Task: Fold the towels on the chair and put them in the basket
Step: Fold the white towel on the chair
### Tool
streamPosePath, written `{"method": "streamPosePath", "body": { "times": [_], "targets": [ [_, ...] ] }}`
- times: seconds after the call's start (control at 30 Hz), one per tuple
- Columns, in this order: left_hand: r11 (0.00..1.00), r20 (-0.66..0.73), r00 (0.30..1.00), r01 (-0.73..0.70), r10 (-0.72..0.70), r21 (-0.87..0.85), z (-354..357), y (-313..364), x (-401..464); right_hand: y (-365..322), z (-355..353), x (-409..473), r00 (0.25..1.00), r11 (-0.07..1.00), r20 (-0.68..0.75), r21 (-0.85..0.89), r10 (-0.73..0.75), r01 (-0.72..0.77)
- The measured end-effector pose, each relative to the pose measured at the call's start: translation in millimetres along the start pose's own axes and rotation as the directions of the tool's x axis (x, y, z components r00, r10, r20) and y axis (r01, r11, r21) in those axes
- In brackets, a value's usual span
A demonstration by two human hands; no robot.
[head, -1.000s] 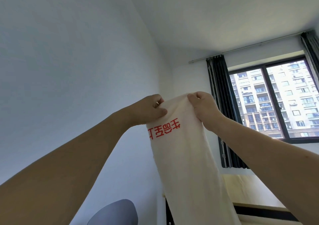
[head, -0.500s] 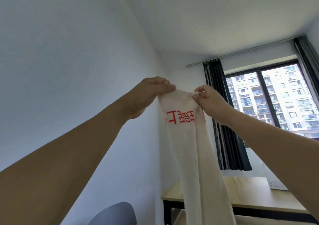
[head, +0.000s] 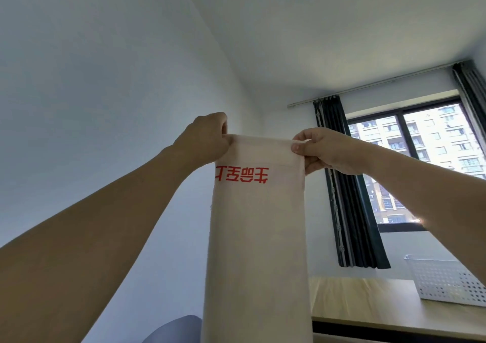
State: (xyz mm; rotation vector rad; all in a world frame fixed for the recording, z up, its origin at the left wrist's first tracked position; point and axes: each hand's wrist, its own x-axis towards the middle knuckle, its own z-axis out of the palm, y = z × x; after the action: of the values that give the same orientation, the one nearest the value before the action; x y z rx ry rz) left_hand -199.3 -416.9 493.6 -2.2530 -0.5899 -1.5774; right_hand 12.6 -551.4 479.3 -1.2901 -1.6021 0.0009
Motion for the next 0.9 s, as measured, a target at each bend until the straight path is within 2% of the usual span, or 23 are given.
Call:
{"method": "streamPosePath", "body": {
  "times": [0.1, 0.2, 0.27, 0.37, 0.47, 0.57, 0.63, 0.77, 0.83, 0.9],
  "targets": [
    [0.995, 0.052, 0.998, 0.049, -0.045, -0.084, 30.7, -19.8, 4.5, 16.9, 4.8, 13.5, 0.997, 0.999, 0.066, 0.005, 0.051, -0.052],
    [0.991, 0.067, 0.995, 0.082, -0.076, -0.102, 76.7, -41.3, 5.6, 47.3, 16.4, 32.6, 0.991, 0.991, 0.089, -0.095, 0.103, -0.095],
    [0.996, 0.079, 0.994, 0.073, -0.069, -0.048, 115.3, -56.8, 3.9, 74.9, 28.1, 50.2, 0.991, 0.969, 0.074, -0.227, 0.116, -0.096],
    [0.991, 0.07, 0.997, 0.022, -0.031, 0.128, 180.0, -83.4, -2.2, 125.5, 51.3, 81.7, 0.993, 0.916, 0.055, -0.394, 0.106, -0.076],
    [0.966, 0.045, 0.999, 0.013, -0.026, 0.258, 242.1, -111.4, -11.2, 180.2, 77.2, 114.4, 0.998, 0.835, 0.033, -0.55, 0.052, -0.025],
    [0.953, -0.011, 1.0, 0.031, -0.029, 0.302, 281.5, -136.0, -13.4, 217.7, 98.6, 142.9, 0.999, 0.758, 0.03, -0.65, -0.041, 0.051],
    [0.943, -0.058, 0.998, 0.046, -0.029, 0.33, 291.8, -147.5, -8.7, 227.2, 109.9, 156.4, 0.992, 0.68, 0.016, -0.726, -0.128, 0.099],
    [0.943, -0.152, 0.988, 0.076, -0.027, 0.324, 274.4, -153.9, 5.6, 215.0, 119.4, 164.8, 0.948, 0.447, -0.038, -0.887, -0.317, 0.114],
    [0.955, -0.175, 0.984, 0.072, -0.021, 0.287, 252.1, -149.7, 10.5, 199.6, 115.1, 158.8, 0.927, 0.432, -0.07, -0.896, -0.369, 0.104],
    [0.967, -0.132, 0.991, 0.055, -0.022, 0.247, 229.0, -140.8, 7.7, 184.5, 108.2, 145.9, 0.935, 0.514, -0.124, -0.855, -0.334, 0.07]
  ]
}}
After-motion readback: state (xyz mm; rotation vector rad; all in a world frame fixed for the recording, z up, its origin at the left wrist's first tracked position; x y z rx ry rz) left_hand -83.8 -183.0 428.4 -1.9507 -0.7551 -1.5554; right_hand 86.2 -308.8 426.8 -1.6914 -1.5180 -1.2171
